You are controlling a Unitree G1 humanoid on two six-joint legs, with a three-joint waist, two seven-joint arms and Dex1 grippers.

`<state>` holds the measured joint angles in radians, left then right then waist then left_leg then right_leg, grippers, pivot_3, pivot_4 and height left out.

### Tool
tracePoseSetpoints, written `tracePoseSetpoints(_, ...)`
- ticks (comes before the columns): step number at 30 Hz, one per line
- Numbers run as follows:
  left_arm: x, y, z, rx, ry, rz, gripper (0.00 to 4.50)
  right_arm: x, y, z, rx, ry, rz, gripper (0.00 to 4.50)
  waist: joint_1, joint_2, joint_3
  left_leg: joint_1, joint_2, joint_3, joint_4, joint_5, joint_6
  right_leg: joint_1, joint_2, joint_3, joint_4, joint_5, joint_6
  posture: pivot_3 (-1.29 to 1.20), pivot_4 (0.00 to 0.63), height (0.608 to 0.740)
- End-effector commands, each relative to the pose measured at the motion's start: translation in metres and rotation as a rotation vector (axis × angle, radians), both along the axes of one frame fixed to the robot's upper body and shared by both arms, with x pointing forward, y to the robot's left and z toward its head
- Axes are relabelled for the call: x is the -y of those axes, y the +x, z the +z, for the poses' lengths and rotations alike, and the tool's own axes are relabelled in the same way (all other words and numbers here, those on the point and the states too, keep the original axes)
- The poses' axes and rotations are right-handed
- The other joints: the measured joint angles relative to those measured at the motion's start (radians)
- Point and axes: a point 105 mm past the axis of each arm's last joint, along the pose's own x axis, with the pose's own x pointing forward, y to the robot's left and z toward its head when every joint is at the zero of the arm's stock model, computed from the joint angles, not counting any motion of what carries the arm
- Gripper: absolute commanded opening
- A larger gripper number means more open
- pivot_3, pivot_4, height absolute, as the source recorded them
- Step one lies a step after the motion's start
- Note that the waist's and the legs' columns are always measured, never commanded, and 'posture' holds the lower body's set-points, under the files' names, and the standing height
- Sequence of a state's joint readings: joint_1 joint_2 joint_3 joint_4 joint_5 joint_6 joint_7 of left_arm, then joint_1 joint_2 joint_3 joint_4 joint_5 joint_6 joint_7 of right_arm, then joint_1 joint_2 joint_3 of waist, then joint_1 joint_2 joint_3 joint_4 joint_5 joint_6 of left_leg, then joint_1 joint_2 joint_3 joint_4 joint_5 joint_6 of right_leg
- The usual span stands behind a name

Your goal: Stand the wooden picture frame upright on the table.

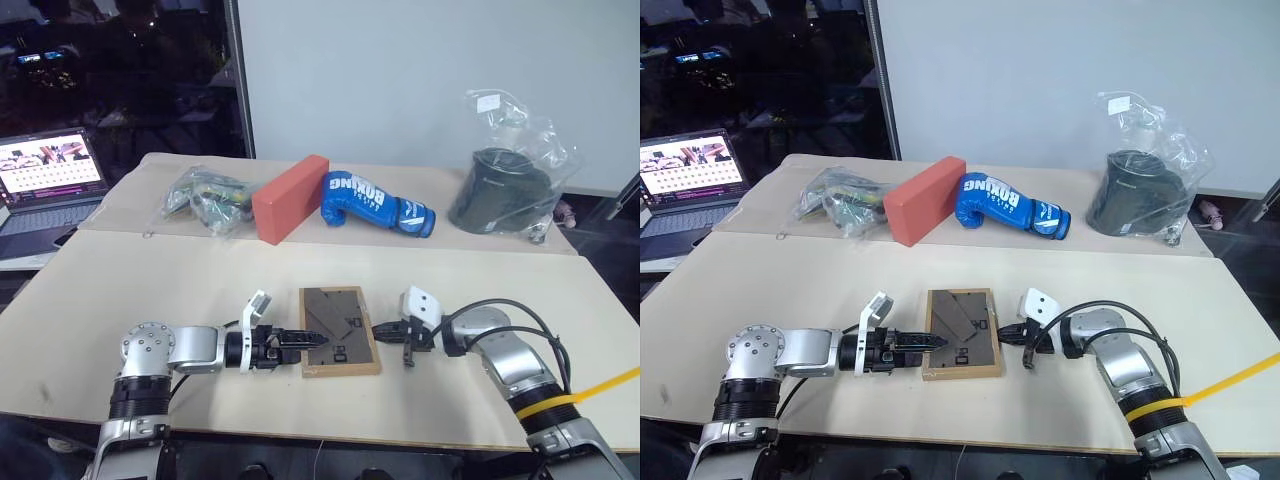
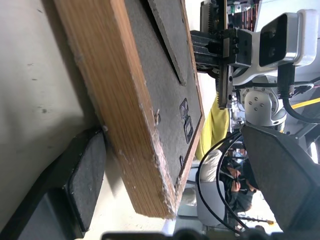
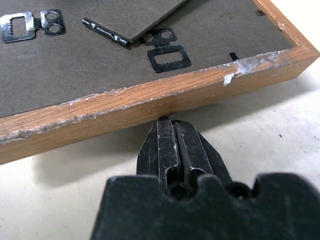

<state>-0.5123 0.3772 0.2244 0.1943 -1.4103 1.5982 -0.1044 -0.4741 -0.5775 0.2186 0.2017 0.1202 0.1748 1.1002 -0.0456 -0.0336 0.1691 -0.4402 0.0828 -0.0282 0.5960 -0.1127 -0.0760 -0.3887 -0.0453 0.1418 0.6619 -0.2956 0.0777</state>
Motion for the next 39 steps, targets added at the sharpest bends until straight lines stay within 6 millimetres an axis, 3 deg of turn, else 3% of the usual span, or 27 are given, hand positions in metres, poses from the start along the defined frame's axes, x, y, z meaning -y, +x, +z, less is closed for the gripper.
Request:
tracePoseSetpoints(1, 0.003, -0.003, -0.002, -0.035, -0.008, -0.027, 3.94, -0.003, -0.002, 0.003, 0.018, 0.007, 0.006, 0.0, 0.0, 0.0, 0.0, 0.0, 0.0, 0.0, 0.0, 0.0, 0.0, 0.0, 0.0, 0.0, 0.0, 0.0, 0.0, 0.0, 0.15, 0.723)
tracePoseSetpoints(8, 0.01, 0.0, 0.006, -0.036, -0.054, -0.034, 1.42, -0.005, 0.0, 0.01, 0.028, 0.031, -0.003, 0.0, 0.0, 0.0, 0.0, 0.0, 0.0, 0.0, 0.0, 0.0, 0.0, -0.001, 0.0, 0.0, 0.0, 0.0, 0.0, 0.0, 0.15, 0.723)
tracePoseSetpoints(10, 0.01, 0.0, 0.009, -0.026, -0.061, -0.035, 1.06, -0.005, -0.001, 0.012, 0.026, 0.042, -0.008, 0.0, 0.0, 0.0, 0.0, 0.0, 0.0, 0.0, 0.0, 0.0, 0.0, -0.001, 0.0, 0.0, 0.0, 0.0, 0.0, 0.0, 0.15, 0.723)
tracePoseSetpoints(15, 0.001, 0.003, 0.025, 0.036, -0.081, -0.026, 1.06, 0.011, 0.002, 0.024, 0.044, 0.054, -0.081, 0.0, 0.0, 0.0, 0.0, -0.001, 0.0, 0.0, 0.0, 0.0, 0.0, -0.002, 0.0, 0.0, 0.0, 0.0, 0.0, 0.0, 0.15, 0.723)
tracePoseSetpoints(17, -0.007, 0.005, 0.036, 0.06, -0.106, -0.022, 1.06, 0.031, 0.004, 0.038, 0.03, 0.093, -0.147, 0.0, 0.0, 0.0, 0.0, -0.002, 0.0, 0.0, -0.001, 0.0, 0.0, -0.003, 0.0, 0.0, 0.0, 0.0, 0.0, 0.0, 0.15, 0.723)
tracePoseSetpoints(19, -0.013, 0.006, 0.044, 0.081, -0.105, -0.031, 1.06, 0.044, -0.001, 0.058, 0.012, 0.144, -0.162, 0.6, 0.001, 0.0, 0.001, -0.004, 0.0, 0.0, -0.001, 0.0, 0.0, -0.004, 0.0, 0.0, 0.0, 0.0, 0.0, 0.0, 0.15, 0.723)
tracePoseSetpoints(22, -0.015, 0.007, 0.049, 0.096, -0.084, -0.05, 1.06, 0.045, -0.005, 0.085, 0.001, 0.231, -0.149, 1.51, 0.002, 0.0, 0.001, -0.005, -0.001, 0.0, -0.001, 0.0, 0.0, -0.005, 0.0, 0.0, -0.001, 0.0, 0.0, 0.0, 0.15, 0.723)
tracePoseSetpoints(27, -0.011, 0.008, 0.052, 0.109, -0.055, -0.09, 1.06, 0.026, -0.014, 0.114, -0.072, 0.355, -0.058, 3.25, -0.004, -0.001, 0.001, -0.005, 0.0, 0.0, -0.003, 0.0, 0.0, -0.006, 0.0, 0.0, -0.002, 0.0, 0.0, 0.0, 0.15, 0.723)
tracePoseSetpoints(31, -0.001, 0.007, 0.052, 0.123, -0.024, -0.144, 1.06, -0.014, -0.012, 0.11, -0.104, 0.336, 0.037, 4.46, -0.005, -0.001, 0.001, -0.006, 0.0, 0.0, -0.004, 0.0, 0.0, -0.007, 0.0, 0.0, -0.003, 0.0, -0.001, 0.0, 0.15, 0.723)
tracePoseSetpoints(39, 0.003, 0.01, 0.057, 0.141, -0.036, -0.165, 1.06, -0.044, -0.018, 0.099, -0.16, 0.271, 0.158, 4.46, 0.004, 0.0, 0.001, -0.018, -0.001, 0.0, -0.003, 0.001, -0.001, -0.018, 0.0, 0.0, -0.001, 0.004, -0.006, 0.0, 0.15, 0.723)
